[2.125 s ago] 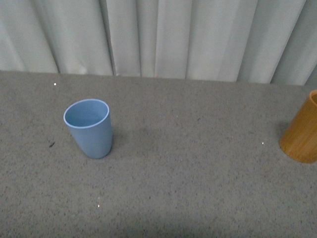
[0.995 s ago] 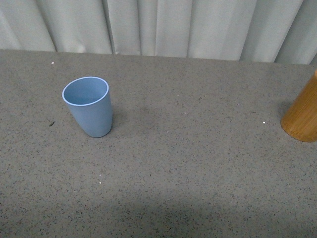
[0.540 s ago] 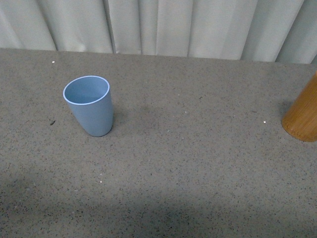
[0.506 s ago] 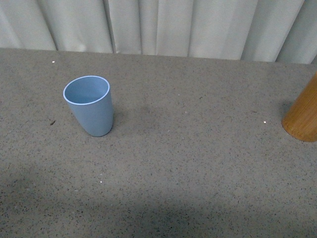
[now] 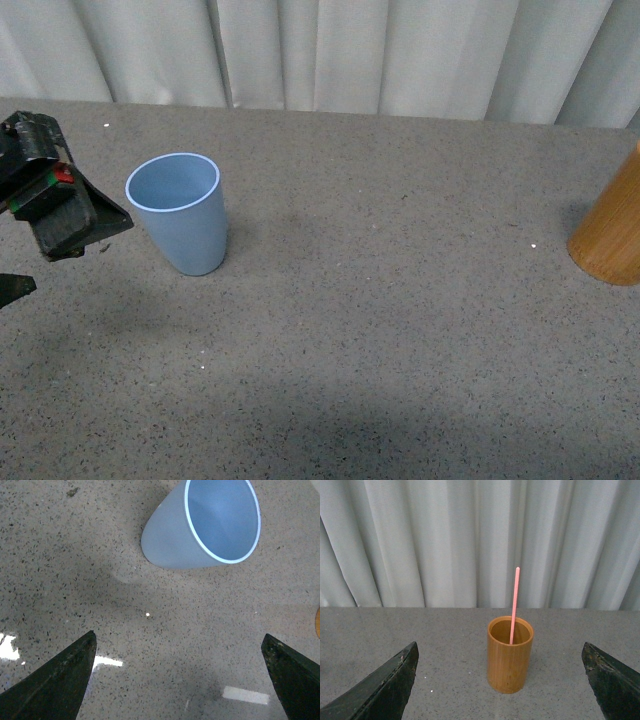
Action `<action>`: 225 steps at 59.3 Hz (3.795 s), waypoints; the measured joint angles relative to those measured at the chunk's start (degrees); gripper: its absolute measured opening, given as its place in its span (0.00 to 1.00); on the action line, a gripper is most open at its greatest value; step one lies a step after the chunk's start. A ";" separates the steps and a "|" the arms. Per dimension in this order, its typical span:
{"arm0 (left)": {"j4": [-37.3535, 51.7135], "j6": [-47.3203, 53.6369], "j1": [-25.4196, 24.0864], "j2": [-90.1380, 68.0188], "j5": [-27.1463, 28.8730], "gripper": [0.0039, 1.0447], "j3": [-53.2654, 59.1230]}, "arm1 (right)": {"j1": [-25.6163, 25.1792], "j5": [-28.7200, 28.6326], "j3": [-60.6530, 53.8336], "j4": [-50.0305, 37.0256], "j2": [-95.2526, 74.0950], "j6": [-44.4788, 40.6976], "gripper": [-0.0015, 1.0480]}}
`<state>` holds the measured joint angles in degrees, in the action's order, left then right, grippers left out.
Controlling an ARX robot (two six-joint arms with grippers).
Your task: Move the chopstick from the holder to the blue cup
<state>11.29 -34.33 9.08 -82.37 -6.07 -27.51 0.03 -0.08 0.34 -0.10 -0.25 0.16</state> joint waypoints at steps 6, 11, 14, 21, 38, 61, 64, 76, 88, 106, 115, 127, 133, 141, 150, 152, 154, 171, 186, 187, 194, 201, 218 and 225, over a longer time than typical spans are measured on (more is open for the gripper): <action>0.66 0.59 0.15 -3.04 1.44 0.94 -1.81 | 0.02 0.00 0.00 0.00 0.00 -0.02 0.91; 1.11 0.70 0.50 -5.38 2.54 0.94 -2.99 | 0.02 0.00 0.00 0.00 0.00 -0.02 0.91; 1.18 0.74 0.92 -6.49 3.02 0.94 -3.56 | 0.02 0.00 0.00 0.00 0.00 -0.02 0.91; 1.81 0.74 2.23 -9.49 4.59 0.94 -5.29 | 0.02 0.00 0.00 0.00 0.00 0.00 0.91; 1.25 -0.52 4.33 -12.11 6.27 0.94 -8.66 | 0.02 0.00 0.00 0.00 0.00 -0.02 0.91; -0.90 -2.38 3.91 -16.22 8.17 0.94 -13.64 | 0.02 0.00 0.00 0.00 0.00 -0.02 0.91; -1.11 -2.29 3.69 -16.59 8.70 0.94 -14.10 | 0.02 0.00 0.00 0.00 0.00 -0.02 0.91; -1.75 -2.21 3.28 -17.57 8.83 0.94 -14.99 | 0.02 0.00 0.00 0.00 0.00 -0.02 0.91; -2.03 -1.97 3.02 -19.50 10.21 0.94 -16.13 | 0.00 0.00 0.00 0.00 0.00 0.00 0.91; -2.25 -1.81 2.97 -21.53 10.69 0.94 -17.14 | 0.02 0.00 0.00 0.00 0.00 -0.02 0.91; -2.12 -1.70 2.95 -21.79 11.04 0.94 -17.14 | 0.02 0.00 0.00 0.00 0.00 -0.02 0.91; -2.12 -0.96 2.99 -21.86 12.35 0.71 -17.20 | 0.02 0.00 0.00 0.00 0.00 -0.02 0.91; -1.84 -0.68 3.23 -21.86 11.80 0.57 -17.22 | 0.00 0.00 0.00 0.00 0.00 -0.02 0.91; -1.81 -0.70 3.69 -21.86 11.34 0.38 -17.31 | 0.02 0.00 0.00 0.00 0.00 -0.02 0.91; -1.60 -0.74 4.42 -21.86 10.54 0.12 -17.62 | 0.02 0.00 0.00 0.00 0.00 -0.02 0.91; -1.51 -0.68 4.61 -21.86 10.51 0.07 -17.68 | 0.02 0.00 0.00 0.00 0.00 -0.02 0.91; -1.49 -0.76 4.85 -21.86 10.10 0.03 -17.70 | 0.00 0.00 0.00 0.00 0.00 -0.02 0.91; -3.04 0.37 9.31 -18.78 8.66 0.03 -18.05 | 0.02 0.00 0.00 0.00 0.00 -0.02 0.91; -3.06 2.14 18.01 -19.28 9.97 0.03 -19.21 | 0.02 0.00 0.00 0.00 0.00 0.00 0.91; -3.06 2.14 18.32 -19.41 10.10 0.03 -19.30 | 0.02 0.00 0.00 0.00 0.00 -0.02 0.91; -3.06 1.73 21.53 -21.38 10.43 0.03 -20.22 | 0.02 0.00 0.00 0.00 0.00 -0.02 0.91; -3.08 0.59 24.33 -23.50 9.97 0.03 -21.27 | 0.02 0.00 0.00 0.00 0.00 -0.02 0.91; -3.67 -5.18 27.32 -29.18 9.29 0.03 -26.45 | 0.00 0.00 0.00 0.00 0.00 -0.02 0.91; -3.74 -7.28 27.39 -30.40 10.19 0.03 -28.04 | 0.02 0.00 0.00 0.00 0.00 -0.02 0.91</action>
<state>7.55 -41.60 36.47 -112.77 4.12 -55.55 0.05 -0.08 0.34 -0.10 -0.25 0.14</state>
